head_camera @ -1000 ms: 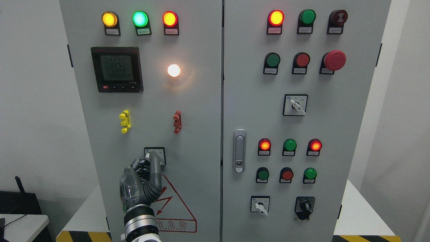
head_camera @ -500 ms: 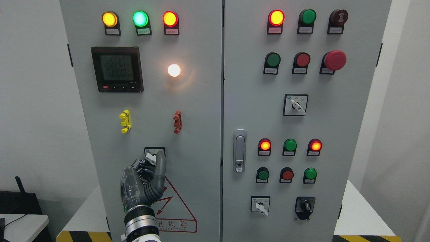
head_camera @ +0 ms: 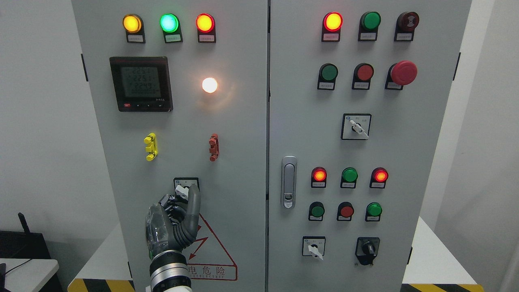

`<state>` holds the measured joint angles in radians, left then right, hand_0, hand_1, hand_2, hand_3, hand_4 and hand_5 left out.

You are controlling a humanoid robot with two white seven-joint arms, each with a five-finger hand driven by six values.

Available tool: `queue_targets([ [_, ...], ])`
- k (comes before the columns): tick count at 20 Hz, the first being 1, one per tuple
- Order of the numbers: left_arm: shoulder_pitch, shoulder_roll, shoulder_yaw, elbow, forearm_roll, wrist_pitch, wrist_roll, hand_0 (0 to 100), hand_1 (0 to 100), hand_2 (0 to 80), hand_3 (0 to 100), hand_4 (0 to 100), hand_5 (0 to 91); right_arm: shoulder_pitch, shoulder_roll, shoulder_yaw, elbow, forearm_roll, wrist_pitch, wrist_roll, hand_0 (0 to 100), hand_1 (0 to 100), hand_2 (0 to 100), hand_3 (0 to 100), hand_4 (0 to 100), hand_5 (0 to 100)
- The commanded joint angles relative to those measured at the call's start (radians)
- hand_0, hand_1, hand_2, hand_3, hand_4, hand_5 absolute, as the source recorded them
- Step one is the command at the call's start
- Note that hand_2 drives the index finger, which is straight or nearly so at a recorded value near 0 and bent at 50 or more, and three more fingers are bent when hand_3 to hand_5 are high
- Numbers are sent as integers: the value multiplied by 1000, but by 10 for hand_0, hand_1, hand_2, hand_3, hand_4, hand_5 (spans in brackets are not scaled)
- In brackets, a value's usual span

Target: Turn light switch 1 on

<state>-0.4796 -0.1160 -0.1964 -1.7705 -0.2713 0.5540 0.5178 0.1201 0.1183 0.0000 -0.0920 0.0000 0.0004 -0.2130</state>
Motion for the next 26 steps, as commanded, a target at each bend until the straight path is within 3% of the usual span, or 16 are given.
queue_targets([
  [1,32,1,31,-43,-5,1,-21,183,295,586,917,901,806,0,1,23,0,5,0,0,120,389,0,0,0,0],
  [4,39,3,48,-46,-8,-8,-36,178,302,590,920,904,807,0,0,23,0,5,0,0,120,389,0,0,0,0],
  [9,87,10,66,-53,-26,-146,-68,152,326,595,929,908,802,1,0,23,0,5,0,0,120,389,0,0,0,0],
  [14,167,13,133,-87,-97,-210,-140,136,352,604,939,909,797,0,0,23,0,5,0,0,120,389,0,0,0,0],
  [17,245,24,218,-84,-97,-354,-220,132,355,604,943,912,796,0,0,23,0,5,0,0,120,389,0,0,0,0],
  [21,380,39,385,-80,-97,-604,-329,96,310,542,918,874,530,0,0,23,0,5,0,0,120,389,0,0,0,0],
  [23,429,45,469,-76,-92,-628,-354,43,262,504,871,839,462,0,0,23,0,5,0,0,120,389,0,0,0,0],
  [26,504,52,595,-54,-63,-637,-412,0,162,414,664,693,377,0,0,23,0,5,0,0,120,389,0,0,0,0],
])
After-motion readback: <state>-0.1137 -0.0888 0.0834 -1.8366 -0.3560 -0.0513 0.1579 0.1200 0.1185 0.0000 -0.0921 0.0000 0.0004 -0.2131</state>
